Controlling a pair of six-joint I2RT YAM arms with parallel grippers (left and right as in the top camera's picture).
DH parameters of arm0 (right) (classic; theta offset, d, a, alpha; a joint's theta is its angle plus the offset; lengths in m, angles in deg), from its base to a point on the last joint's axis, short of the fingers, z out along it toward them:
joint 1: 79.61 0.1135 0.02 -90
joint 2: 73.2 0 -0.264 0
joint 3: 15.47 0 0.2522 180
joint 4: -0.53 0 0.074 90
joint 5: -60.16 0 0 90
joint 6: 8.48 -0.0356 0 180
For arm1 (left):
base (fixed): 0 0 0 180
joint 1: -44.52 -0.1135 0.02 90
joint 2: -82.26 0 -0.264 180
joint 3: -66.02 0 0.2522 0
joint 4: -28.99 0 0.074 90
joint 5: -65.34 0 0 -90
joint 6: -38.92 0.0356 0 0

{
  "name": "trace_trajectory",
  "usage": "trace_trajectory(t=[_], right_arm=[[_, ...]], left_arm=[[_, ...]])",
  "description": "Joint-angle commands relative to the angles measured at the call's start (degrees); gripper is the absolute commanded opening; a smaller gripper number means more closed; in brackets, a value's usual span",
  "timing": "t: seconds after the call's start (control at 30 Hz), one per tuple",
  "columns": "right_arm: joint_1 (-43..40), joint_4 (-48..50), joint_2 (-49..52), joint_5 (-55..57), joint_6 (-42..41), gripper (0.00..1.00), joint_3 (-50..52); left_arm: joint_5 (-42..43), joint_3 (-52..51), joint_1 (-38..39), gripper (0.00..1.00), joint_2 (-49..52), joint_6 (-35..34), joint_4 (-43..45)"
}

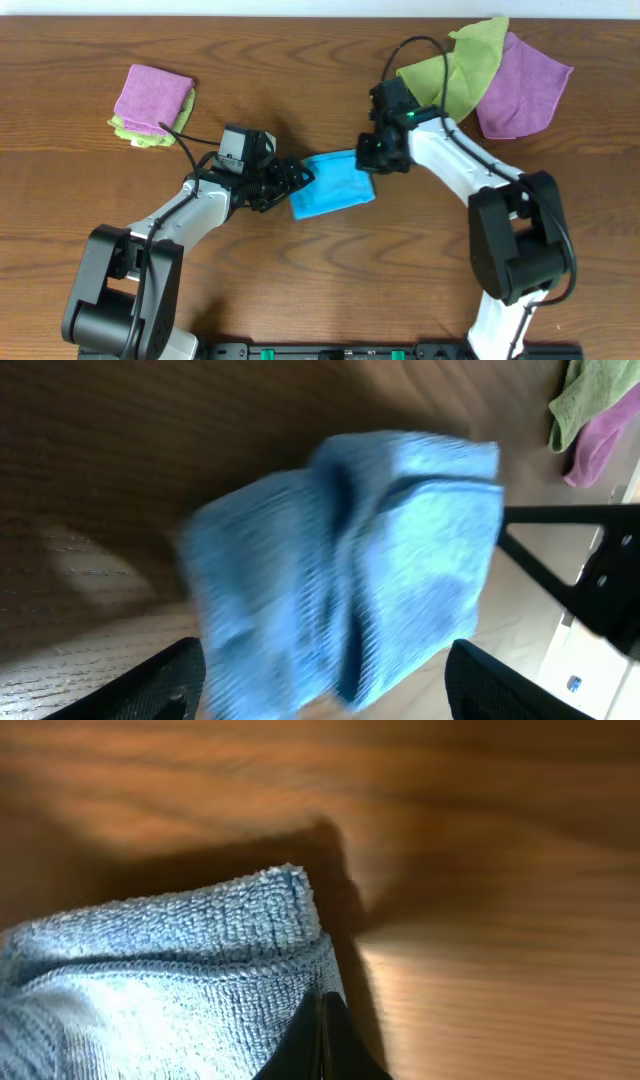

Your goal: Fold the cloth

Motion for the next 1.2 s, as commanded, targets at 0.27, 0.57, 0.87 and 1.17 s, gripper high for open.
trace_trajectory(t=[0.27,0.57,0.87,1.17], right_arm=[[1.31,0.0,0.11,-2.38,-0.79,0.02,-0.09],[1.33,0.0,0.11,-2.38,-0.74,0.02,-0.09],[1.42,-0.11,0.13,-4.24,-0.59,0.01,-0.09],[4.87,1.27,0.13,-5.4,-0.61,0.02,-0.09]], left_arm=[[-0.33,-0.11,0.02,0.79,0.42,0.92,-2.16],[-3.3,-0.11,-1.27,0.74,0.15,7.32,-10.29],[-5.77,-0.11,-0.87,0.8,0.61,5.77,-9.07],[-5.95,-0.11,2.78,0.84,4.04,1.29,-5.88]])
